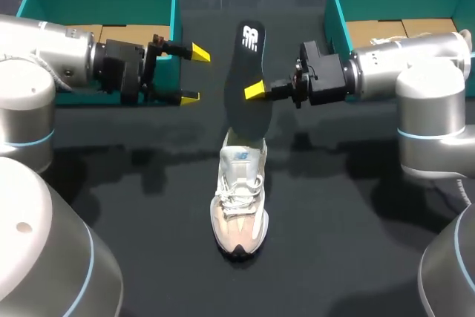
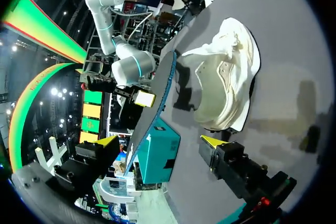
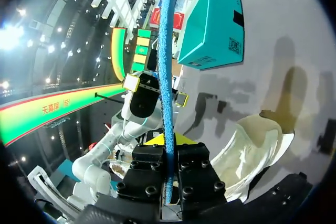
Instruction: Take the shoe out of the shoebox, open the shoe tongue, remove and reinsert the insole, then place the shoe into the shoebox
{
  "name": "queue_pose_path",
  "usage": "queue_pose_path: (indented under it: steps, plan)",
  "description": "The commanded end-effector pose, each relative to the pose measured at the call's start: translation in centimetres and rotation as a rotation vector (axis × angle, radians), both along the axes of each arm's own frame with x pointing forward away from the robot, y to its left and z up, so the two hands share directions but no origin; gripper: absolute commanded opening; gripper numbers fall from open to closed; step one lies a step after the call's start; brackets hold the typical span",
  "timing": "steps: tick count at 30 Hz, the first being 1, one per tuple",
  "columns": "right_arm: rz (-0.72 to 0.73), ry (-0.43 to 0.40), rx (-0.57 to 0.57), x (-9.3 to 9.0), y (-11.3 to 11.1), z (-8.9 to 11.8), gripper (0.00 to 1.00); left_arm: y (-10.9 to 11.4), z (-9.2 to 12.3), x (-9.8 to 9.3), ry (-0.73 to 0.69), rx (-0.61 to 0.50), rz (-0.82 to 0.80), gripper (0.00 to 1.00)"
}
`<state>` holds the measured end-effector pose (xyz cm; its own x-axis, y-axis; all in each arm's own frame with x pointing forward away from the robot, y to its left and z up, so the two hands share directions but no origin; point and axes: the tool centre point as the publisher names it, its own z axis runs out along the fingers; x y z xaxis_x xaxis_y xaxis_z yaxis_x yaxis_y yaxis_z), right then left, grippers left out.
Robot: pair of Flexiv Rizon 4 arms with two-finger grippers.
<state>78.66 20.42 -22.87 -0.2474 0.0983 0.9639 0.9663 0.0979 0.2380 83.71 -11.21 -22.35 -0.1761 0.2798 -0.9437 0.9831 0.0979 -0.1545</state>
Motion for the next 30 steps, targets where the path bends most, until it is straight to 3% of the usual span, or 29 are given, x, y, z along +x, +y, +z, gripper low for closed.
queue_pose_path:
  steps: [1, 2, 3, 16, 20, 24, 26, 30]
  plan:
    - [0.019, -0.032, 0.020, 0.0, -1.4, -0.4, 0.00, 0.9, 0.5, -2.2, 0.297, 0.112, 0.163, 1.00]
    - [0.014, -0.038, 0.015, 0.0, -1.4, -0.4, 0.00, 1.2, 0.6, -2.2, 0.344, 0.176, 0.202, 1.00]
    - [0.004, -0.043, 0.011, 0.1, -1.4, -0.4, 0.00, 1.5, 0.8, -2.5, 0.290, 0.252, 0.285, 1.00]
    - [-0.020, -0.046, 0.001, 0.2, -1.5, -0.3, 0.00, 1.5, 0.8, -2.5, 0.290, 0.252, 0.285, 1.00]
    - [-0.039, -0.105, 0.014, 0.2, -1.6, -0.4, 0.00, 1.1, 0.2, -2.6, 0.410, 0.295, 0.382, 1.00]
    - [-0.059, -0.146, -0.003, 0.8, -1.7, -0.2, 0.00, 0.7, -0.5, -3.2, 0.606, 0.423, 0.483, 1.00]
    - [-0.135, -0.186, -0.039, 1.5, -1.7, 0.1, 0.00, 0.7, -0.8, -3.4, 0.516, 0.575, 0.715, 1.00]
    - [-0.135, -0.186, -0.039, 1.5, -1.7, 0.1, 0.00, 0.7, -0.8, -3.4, 0.516, 0.575, 0.715, 1.00]
